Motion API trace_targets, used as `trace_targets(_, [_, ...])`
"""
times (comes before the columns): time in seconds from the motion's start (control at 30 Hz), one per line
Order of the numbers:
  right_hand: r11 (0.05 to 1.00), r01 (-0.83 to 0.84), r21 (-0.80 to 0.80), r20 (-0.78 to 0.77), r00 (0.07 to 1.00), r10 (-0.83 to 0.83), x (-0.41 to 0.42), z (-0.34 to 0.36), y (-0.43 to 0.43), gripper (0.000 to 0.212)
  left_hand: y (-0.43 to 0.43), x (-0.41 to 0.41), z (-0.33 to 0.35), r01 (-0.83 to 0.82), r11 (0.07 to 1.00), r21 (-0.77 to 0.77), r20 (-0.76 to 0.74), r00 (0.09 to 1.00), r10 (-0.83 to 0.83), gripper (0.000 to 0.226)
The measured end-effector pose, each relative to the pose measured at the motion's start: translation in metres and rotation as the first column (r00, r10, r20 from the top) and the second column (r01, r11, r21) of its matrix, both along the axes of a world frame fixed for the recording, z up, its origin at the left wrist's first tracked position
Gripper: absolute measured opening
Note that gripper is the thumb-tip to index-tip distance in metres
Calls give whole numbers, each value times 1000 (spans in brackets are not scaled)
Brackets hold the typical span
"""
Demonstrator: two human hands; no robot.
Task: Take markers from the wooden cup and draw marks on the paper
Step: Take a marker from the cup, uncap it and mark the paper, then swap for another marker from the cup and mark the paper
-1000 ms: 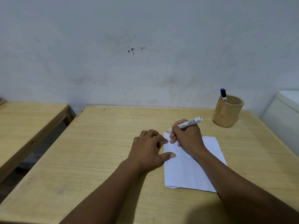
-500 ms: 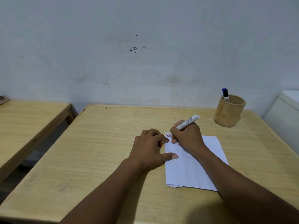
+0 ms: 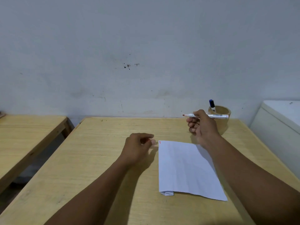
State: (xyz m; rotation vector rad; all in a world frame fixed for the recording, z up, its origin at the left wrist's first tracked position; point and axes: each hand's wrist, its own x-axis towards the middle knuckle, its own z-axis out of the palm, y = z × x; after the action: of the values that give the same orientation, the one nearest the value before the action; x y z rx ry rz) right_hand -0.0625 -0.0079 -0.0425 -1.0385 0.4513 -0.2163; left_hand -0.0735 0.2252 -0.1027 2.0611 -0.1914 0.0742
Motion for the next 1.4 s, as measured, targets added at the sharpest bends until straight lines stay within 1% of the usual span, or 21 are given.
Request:
trace_targets(0.03, [999,-30,-20,14,999,30,-3,8,-5,18,-3,5,11,-25,992,-120,-30,999,21,17])
trace_targets(0.1, [993,-109,-53,27,994,110,-13,20,-14,16,-12,10,38,-53,944,-325,-72,997,31,9])
trace_targets(0.17, [980,-179,-85,30,983,182,-23,28,-20,16,-26,10,63,-29,901,-433,-92,996,-12,9])
trace_targets(0.23, [971,-206,-122,48,976,214,-33,34,-23,17,-44,10,81,-4,873,-487,-127,990,-66,12])
trace_targets(0.33, [970,-191,-149,95,974,206,-44,36,-26,16,-70,9,93,14,839,-544,-176,976,-130,14])
trace_targets(0.6, [988,-46,-147,185,980,73,-53,37,-42,10,-114,4,91,44,745,-666,-249,928,-277,19])
trace_targets(0.77, [989,-49,-138,198,977,76,-50,31,-51,11,-129,8,87,94,763,-639,-235,921,-310,14])
trace_targets(0.87, [982,-81,-173,202,973,116,-48,25,-57,13,-138,10,85,112,784,-610,-211,931,-297,16])
trace_targets(0.93, [981,-106,-162,206,969,139,-46,21,-60,14,-144,13,83,114,788,-605,-186,942,-279,16])
trace_targets(1.0, [986,-125,-111,211,966,147,-44,19,-62,20,-149,16,85,119,781,-613,-162,949,-271,15])
trace_targets(1.07, [984,-143,-105,176,971,160,-40,22,-66,27,-155,20,88,128,796,-592,-131,959,-251,16])
trace_targets(1.13, [961,-197,-192,39,977,208,-36,30,-74,43,-162,26,95,144,840,-523,-64,976,-207,18])
trace_targets(1.2, [910,-272,-314,-134,961,241,-32,39,-88,66,-171,35,104,150,903,-404,45,989,-144,20])
trace_targets(1.23, [887,-281,-366,-191,956,224,-30,42,-98,73,-176,40,109,140,934,-329,104,988,-111,21])
trace_targets(1.3, [871,-231,-433,-235,962,138,-28,43,-123,77,-185,50,121,98,980,-171,214,975,-60,23])
trace_targets(1.33, [873,-193,-449,-231,968,96,-28,43,-135,75,-189,54,126,84,991,-106,257,965,-54,23])
trace_targets(1.4, [872,-143,-467,-212,976,46,-30,42,-157,68,-196,64,133,76,997,-25,311,948,-64,22])
